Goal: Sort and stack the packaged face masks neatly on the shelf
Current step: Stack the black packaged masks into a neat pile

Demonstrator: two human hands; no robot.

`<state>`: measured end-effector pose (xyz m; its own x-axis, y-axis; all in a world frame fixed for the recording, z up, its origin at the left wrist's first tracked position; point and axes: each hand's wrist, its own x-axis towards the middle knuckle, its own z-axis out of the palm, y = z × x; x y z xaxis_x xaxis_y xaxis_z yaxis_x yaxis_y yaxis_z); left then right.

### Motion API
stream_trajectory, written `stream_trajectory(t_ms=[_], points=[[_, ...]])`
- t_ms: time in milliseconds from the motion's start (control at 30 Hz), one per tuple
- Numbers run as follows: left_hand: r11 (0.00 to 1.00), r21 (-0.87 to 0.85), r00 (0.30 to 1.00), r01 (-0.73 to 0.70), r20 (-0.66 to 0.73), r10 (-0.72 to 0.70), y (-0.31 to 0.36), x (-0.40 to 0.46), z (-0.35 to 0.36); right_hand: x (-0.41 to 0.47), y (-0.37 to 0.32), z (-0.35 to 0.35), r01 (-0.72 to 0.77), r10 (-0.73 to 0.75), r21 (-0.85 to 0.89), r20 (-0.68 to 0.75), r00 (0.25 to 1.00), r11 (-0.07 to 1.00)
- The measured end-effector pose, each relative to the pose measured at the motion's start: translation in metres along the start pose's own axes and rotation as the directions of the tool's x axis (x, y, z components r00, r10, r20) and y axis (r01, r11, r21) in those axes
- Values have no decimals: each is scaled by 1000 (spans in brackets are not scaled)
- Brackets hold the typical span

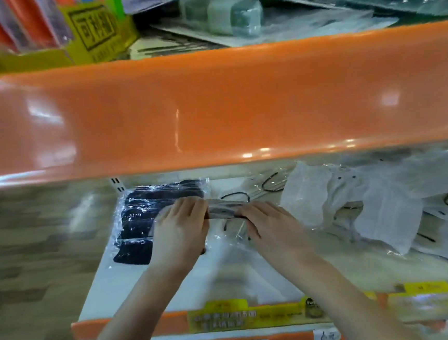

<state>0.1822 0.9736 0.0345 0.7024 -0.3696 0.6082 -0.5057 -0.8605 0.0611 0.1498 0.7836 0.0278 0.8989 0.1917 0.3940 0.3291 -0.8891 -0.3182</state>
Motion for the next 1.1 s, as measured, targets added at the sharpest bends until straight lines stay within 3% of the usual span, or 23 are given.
stream_trajectory(t_ms=[267, 400, 700, 1100], points=[[995, 86, 998, 56, -6, -56, -63, -42, -23, 14, -61, 49, 46, -57, 103, 111, 992, 994], [997, 63, 999, 40, 27, -42, -82, -63, -22, 4, -80, 68, 69, -71, 111, 16, 997, 991], [999, 18, 969, 51, 242, -54, -102, -98, -10, -9, -84, 98, 39, -41, 35, 40, 998, 999], [987, 21, 859, 160, 490, -150, -113, -103, -1, -10, -106, 111, -87, 92, -85, 55, 994, 993]])
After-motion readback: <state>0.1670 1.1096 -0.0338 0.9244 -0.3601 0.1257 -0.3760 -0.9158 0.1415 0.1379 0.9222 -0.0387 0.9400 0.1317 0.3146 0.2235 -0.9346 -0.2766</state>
